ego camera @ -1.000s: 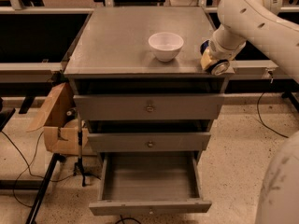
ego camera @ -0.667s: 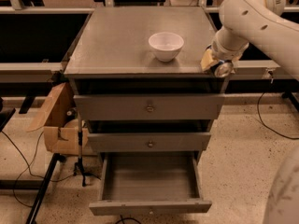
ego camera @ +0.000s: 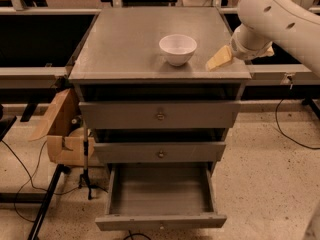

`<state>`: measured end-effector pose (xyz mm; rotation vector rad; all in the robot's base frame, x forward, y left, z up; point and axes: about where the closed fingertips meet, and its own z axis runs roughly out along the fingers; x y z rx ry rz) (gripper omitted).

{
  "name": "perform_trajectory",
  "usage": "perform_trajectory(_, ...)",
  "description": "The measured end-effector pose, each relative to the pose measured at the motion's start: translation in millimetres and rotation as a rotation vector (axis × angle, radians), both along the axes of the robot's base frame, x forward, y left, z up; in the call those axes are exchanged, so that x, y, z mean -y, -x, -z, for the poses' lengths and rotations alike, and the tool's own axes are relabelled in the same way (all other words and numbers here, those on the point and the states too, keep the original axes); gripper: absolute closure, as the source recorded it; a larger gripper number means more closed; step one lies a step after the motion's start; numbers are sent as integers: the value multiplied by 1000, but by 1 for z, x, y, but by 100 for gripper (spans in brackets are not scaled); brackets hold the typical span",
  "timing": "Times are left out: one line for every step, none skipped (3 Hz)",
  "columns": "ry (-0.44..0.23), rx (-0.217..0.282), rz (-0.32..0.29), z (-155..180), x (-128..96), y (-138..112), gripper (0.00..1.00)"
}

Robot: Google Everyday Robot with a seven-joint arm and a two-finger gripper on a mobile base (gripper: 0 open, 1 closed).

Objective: Pick pepsi can from bottom drawer and place on counter

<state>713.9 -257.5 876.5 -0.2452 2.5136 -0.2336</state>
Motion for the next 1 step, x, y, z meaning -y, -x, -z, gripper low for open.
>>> perform_trajectory(0, 0, 0, 0, 0, 0, 0)
